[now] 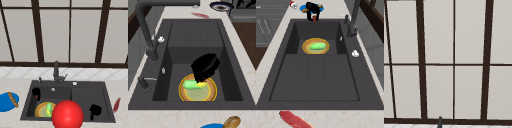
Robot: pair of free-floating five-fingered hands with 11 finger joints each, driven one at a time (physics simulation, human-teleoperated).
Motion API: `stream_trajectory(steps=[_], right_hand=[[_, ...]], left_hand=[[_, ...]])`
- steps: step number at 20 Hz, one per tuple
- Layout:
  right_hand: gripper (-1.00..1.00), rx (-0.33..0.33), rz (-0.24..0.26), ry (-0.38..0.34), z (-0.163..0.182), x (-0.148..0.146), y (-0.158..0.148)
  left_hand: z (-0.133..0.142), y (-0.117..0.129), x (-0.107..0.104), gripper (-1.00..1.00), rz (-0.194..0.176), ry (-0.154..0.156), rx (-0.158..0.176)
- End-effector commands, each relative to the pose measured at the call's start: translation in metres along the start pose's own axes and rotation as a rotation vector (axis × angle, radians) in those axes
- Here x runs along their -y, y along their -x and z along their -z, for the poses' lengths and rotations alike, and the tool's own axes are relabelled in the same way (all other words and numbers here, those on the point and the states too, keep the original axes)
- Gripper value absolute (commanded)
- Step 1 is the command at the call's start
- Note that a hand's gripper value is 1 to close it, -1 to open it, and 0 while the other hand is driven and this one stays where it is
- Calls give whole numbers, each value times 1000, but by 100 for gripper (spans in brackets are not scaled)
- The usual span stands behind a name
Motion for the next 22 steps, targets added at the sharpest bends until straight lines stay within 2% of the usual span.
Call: stream_trajectory(steps=[1,6,8,9,10,11,15,16,18,20,22], right_hand=[[0,0,0,0,0,0,0],[0,0,0,0,0,0,0],[0,0,0,0,0,0,0],[0,0,0,0,0,0,0],[0,0,0,0,0,0,0],[0,0,0,0,0,0,0],[0,0,0,0,0,0,0],[0,0,0,0,0,0,0],[0,0,0,0,0,0,0],[0,0,0,0,0,0,0],[0,0,0,0,0,0,0]], left_hand=[[-3,-3,-13,100,44,26,121],[-8,-8,-32,100,52,17,123],[-13,-14,-34,100,46,21,105],[-13,-13,-26,100,4,-8,8],[-8,-6,-30,100,5,-4,19],[-8,-8,-30,100,6,-8,8],[-10,-10,-28,100,8,-2,5],[-12,-16,-27,100,39,-14,10],[-21,-14,-41,100,66,-6,75],[-23,-15,-50,100,72,-1,104],[-23,-18,-59,100,76,10,117]])
